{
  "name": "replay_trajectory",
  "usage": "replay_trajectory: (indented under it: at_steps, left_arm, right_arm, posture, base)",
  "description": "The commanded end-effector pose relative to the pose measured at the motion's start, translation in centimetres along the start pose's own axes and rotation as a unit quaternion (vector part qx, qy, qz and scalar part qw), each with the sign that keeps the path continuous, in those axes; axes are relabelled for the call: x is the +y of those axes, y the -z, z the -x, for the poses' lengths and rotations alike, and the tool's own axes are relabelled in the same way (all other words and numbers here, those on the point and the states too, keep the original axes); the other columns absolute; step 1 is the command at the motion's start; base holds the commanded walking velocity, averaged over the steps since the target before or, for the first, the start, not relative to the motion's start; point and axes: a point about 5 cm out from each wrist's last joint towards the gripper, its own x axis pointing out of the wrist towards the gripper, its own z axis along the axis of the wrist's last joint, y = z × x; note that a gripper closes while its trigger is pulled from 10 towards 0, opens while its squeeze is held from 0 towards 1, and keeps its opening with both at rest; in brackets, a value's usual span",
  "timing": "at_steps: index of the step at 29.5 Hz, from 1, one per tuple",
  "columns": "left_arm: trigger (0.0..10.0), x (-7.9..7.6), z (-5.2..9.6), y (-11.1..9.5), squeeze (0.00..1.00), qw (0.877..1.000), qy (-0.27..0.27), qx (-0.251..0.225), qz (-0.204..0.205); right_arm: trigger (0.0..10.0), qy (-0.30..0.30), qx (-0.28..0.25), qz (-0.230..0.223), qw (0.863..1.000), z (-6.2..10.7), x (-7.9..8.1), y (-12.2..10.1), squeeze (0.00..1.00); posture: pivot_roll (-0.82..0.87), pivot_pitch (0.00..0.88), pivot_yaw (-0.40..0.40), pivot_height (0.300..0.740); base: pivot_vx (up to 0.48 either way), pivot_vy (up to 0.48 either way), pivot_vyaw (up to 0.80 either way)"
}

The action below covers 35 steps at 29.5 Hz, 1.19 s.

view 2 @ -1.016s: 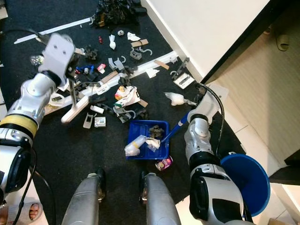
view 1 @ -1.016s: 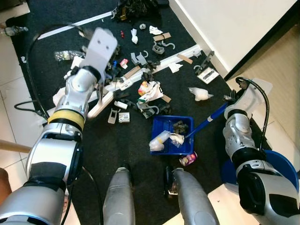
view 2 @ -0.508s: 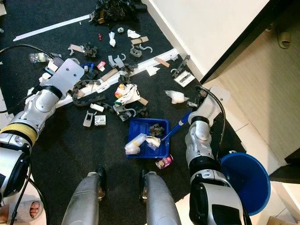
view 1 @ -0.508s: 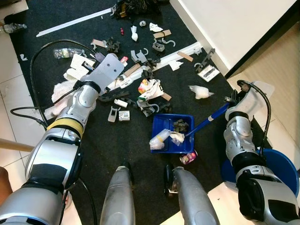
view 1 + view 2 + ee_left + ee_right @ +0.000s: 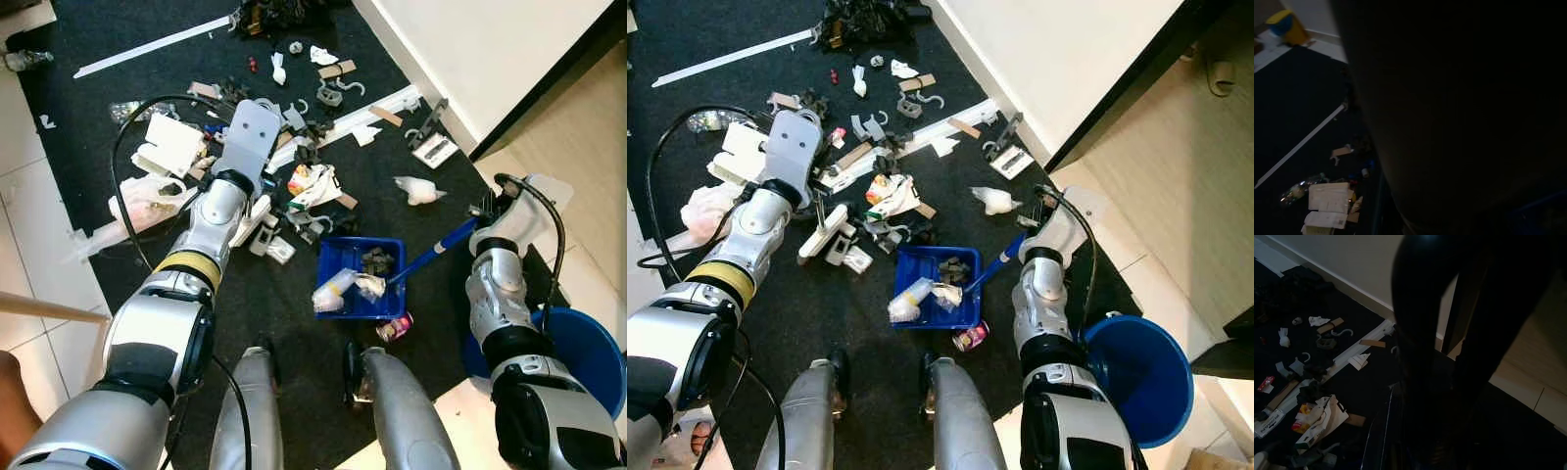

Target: Sweep floor

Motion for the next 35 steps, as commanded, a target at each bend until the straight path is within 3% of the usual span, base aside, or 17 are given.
replay_trajectory:
  at_steps: [1,7,11,12,16,18,22,23,24,27,35]
  left_arm:
    - [10.0,-1.0,0.7,1.6,0.00,0.998,0.032,0.041,-0.021]
    - [10.0,-0.9,0.9,2.0,0.00,0.997,0.050,0.052,-0.038]
    - [10.0,-1.8,0.7,1.9,0.00,0.997,0.064,0.050,-0.010]
    - [10.0,-2.7,0.5,1.5,0.00,0.996,0.072,0.042,0.017]
    - [10.0,-4.2,0.0,0.9,0.00,0.995,0.081,0.030,0.052]
    - [10.0,-6.1,-0.5,-0.2,0.00,0.992,0.092,0.013,0.084]
    - [10.0,-7.4,-0.9,-1.0,0.00,0.989,0.100,0.004,0.105]
    - [10.0,-8.9,-1.4,-2.0,0.00,0.986,0.110,-0.003,0.128]
    - [10.0,-8.9,-1.4,-2.0,0.00,0.986,0.110,-0.003,0.128]
    - [10.0,-11.0,-1.9,-3.7,0.00,0.980,0.124,-0.015,0.156]
    - [10.0,-12.6,-3.1,-7.3,0.00,0.973,0.110,-0.048,0.196]
  right_arm:
    - [10.0,0.003,0.092,0.021,0.996,2.1,-0.8,4.2,0.00]
    - [10.0,0.008,0.098,0.025,0.995,2.4,-1.1,4.6,0.00]
    - [10.0,0.010,0.099,0.024,0.995,2.5,-1.0,4.7,0.00]
    - [10.0,0.010,0.098,0.023,0.995,2.4,-0.9,4.6,0.00]
    - [10.0,0.008,0.097,0.021,0.995,2.4,-0.8,4.5,0.00]
    - [10.0,0.006,0.095,0.022,0.995,2.3,-0.8,4.4,0.00]
    - [10.0,0.006,0.096,0.022,0.995,2.3,-0.7,4.4,0.00]
    - [10.0,0.006,0.096,0.022,0.995,2.3,-0.7,4.4,0.00]
    - [10.0,0.006,0.096,0.022,0.995,2.3,-0.7,4.4,0.00]
    - [10.0,0.008,0.097,0.023,0.995,2.2,-0.9,4.4,0.00]
    - [10.0,0.011,0.095,0.024,0.995,2.1,-1.3,4.3,0.00]
  posture:
    - [-0.01,0.392,-0.022,0.740]
    - [0.00,0.390,-0.017,0.740]
    - [0.01,0.382,-0.009,0.740]
    - [0.01,0.380,-0.008,0.740]
    - [0.01,0.377,-0.005,0.740]
    - [0.01,0.375,-0.004,0.740]
    - [0.02,0.370,-0.001,0.740]
    - [0.02,0.368,0.001,0.740]
    - [0.02,0.368,0.001,0.740]
    - [0.02,0.361,0.010,0.740]
    - [0.03,0.352,0.016,0.740]
  base:
    - [0.000,0.000,0.00]
    - [0.000,0.000,0.00]
    - [0.000,0.000,0.00]
    - [0.000,0.000,0.00]
    - [0.000,0.000,0.00]
    - [0.000,0.000,0.00]
    - [0.000,0.000,0.00]
    - [0.000,0.000,0.00]
    - [0.000,0.000,0.00]
    - [0.000,0.000,0.00]
    - [0.000,0.000,0.00]
